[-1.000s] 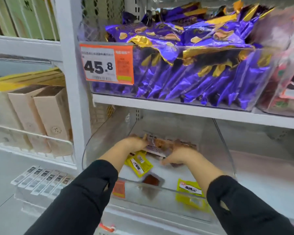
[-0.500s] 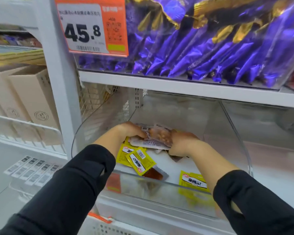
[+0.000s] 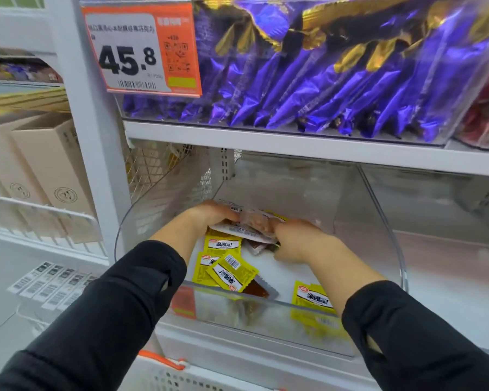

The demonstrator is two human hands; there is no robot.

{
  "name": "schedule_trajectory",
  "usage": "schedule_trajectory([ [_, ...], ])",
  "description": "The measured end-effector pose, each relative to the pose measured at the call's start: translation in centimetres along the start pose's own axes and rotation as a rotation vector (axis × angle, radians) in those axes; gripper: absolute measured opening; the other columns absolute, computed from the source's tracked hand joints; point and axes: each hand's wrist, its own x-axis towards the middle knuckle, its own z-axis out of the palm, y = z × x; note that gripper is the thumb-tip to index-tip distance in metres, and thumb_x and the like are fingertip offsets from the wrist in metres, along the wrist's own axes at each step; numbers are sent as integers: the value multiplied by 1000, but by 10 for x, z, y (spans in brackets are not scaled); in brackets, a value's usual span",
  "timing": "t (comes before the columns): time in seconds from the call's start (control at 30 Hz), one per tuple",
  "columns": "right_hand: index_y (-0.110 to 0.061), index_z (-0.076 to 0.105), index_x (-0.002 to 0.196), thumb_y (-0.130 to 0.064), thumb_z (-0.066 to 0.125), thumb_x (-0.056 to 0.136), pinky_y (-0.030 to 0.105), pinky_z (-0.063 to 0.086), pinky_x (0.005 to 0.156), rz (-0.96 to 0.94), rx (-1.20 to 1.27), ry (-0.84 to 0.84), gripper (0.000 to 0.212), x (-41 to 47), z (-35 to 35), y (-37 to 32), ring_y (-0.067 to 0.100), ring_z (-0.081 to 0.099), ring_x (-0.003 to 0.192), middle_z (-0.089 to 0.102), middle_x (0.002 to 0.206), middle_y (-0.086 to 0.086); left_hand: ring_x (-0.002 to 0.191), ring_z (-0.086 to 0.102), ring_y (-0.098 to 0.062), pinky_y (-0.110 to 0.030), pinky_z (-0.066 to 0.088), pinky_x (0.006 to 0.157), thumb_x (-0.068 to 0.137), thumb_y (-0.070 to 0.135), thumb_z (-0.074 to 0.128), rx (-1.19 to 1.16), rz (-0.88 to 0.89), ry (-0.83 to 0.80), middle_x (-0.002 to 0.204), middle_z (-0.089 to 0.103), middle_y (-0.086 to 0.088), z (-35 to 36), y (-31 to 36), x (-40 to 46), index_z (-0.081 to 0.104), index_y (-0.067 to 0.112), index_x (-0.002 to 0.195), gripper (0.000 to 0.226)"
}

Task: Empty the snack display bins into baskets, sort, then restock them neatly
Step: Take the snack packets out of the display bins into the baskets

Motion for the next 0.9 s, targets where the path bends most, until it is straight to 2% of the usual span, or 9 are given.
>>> schedule_trajectory([
  [0.1, -9, 43, 133, -21, 55, 91, 32, 47, 77, 38, 87, 107, 45, 4, 2, 2, 34, 58, 108, 58, 123, 16, 106, 63, -33, -47, 53, 94, 55, 25, 84, -61, 7, -11, 117, 66, -14, 2, 0, 4, 60, 1, 119, 72],
  [0.2, -11, 43, 129, -20, 57, 90, 29, 40, 68, 110, 173, 146, 42, 6, 2, 1, 34, 58, 103, 58, 116, 17, 111, 56, -28, -38, 49, 93, 78, 26, 78, 6, 8, 20, 120, 57, -7, 4, 4, -1, 55, 4, 123, 55],
  [0.3, -13, 47, 124, -20, 59, 89, 28, 39, 68, 166, 240, 140, 37, 8, 1, 2, 32, 59, 100, 60, 115, 15, 89, 60, -25, -31, 48, 75, 84, 31, 73, 53, 34, 29, 107, 61, -8, 4, 4, 5, 53, 8, 121, 48],
  [0.4, -15, 53, 117, -29, 61, 88, 31, 45, 67, 194, 379, 98, 33, 8, -2, 5, 30, 59, 86, 61, 110, 11, 90, 66, -29, -43, 58, 83, 82, 36, 73, 120, 40, 34, 110, 63, -12, 3, 5, 2, 50, 12, 122, 52],
  [0.5, -16, 57, 109, -29, 59, 86, 28, 46, 62, 184, 428, 91, 26, 7, -4, 6, 28, 60, 80, 63, 101, 9, 91, 64, -33, -39, 56, 67, 79, 33, 76, 112, 54, 11, 119, 61, -15, 1, 4, 3, 47, 11, 126, 59],
  [0.57, -18, 58, 95, -28, 57, 86, 26, 43, 54, 174, 421, 91, 14, 6, -5, 3, 28, 62, 79, 62, 88, 6, 103, 62, -34, -37, 52, 70, 74, 29, 77, 46, 63, -16, 122, 60, -16, 0, 2, 5, 47, 13, 128, 64],
  [0.63, -18, 53, 81, -27, 57, 87, 25, 40, 51, 150, 399, 79, 12, 4, -7, 0, 28, 59, 75, 56, 77, 4, 101, 62, -29, -38, 50, 76, 76, 23, 76, -38, 66, -43, 120, 62, -18, -1, -2, 8, 49, 12, 124, 56],
  [0.8, -16, 58, 104, -25, 57, 87, 25, 38, 67, 53, 316, 57, 19, -3, -10, -9, 28, 57, 87, 62, 99, 10, 99, 64, -29, -36, 53, 72, 70, 32, 82, 21, 75, -44, 118, 64, -19, -5, -6, 0, 55, 10, 119, 60],
  [0.9, -19, 51, 84, -18, 55, 90, 24, 35, 60, -30, 301, 14, 7, -18, -15, -11, 27, 55, 87, 61, 88, 8, 102, 60, -30, -35, 52, 72, 78, 18, 80, 148, 154, 67, 116, 60, -13, -3, 2, -22, 51, 5, 122, 54],
])
